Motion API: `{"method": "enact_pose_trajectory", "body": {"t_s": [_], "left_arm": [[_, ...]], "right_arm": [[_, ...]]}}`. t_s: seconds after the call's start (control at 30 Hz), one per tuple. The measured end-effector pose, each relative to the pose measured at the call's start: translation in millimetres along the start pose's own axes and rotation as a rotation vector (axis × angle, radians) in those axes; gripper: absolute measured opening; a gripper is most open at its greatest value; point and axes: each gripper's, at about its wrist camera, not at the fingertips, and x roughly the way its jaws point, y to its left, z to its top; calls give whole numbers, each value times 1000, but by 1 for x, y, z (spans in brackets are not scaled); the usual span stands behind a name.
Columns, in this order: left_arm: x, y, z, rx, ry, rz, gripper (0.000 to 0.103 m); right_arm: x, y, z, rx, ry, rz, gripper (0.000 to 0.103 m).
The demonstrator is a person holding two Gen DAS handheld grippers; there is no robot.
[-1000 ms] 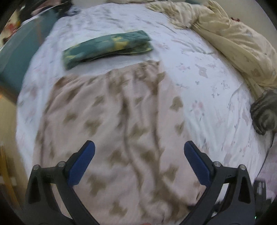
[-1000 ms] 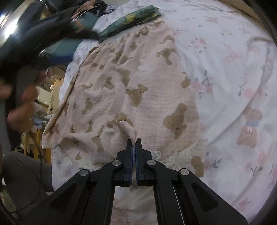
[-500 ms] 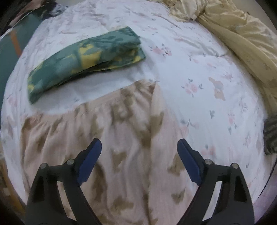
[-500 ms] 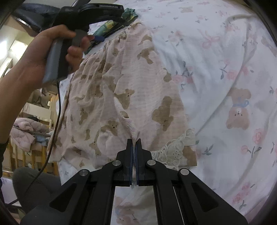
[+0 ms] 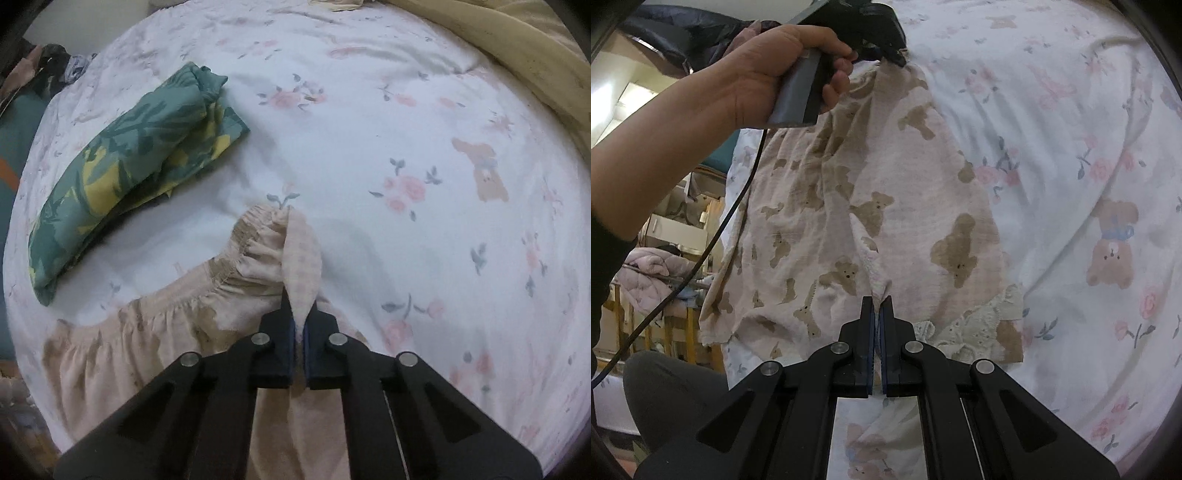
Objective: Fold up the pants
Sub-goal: 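Grasp the waistband with the left gripper while the right gripper holds the hem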
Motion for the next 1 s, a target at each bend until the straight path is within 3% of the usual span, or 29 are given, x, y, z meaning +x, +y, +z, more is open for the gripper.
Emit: {"method": "enact_pose_trajectory", "body": {"t_s": [0.23,0.37,0.47,0.7,0.87,1.0], "left_arm": [[-48,30,-1,-16,-40,-8,1],[-82,60,-7,-18,-71,-5,1],[-108,87,-15,-15,-95,-4,1],[-152,171,-44,-24,-145,64,1],[-143,237,-68,-42,-115,115,1],[-97,259,-85,13,-73,140,1]], "right_arm": [[-18,20,2,-70,-68,92,1],[-23,50,-1,-171,-70,200,1],[-23,79,-1,-223,-66,281,1],[-4,166,-2,-383,-25,372,1],[36,225,1,-445,46,415,1],[74,254,-4,-457,97,430,1]]}}
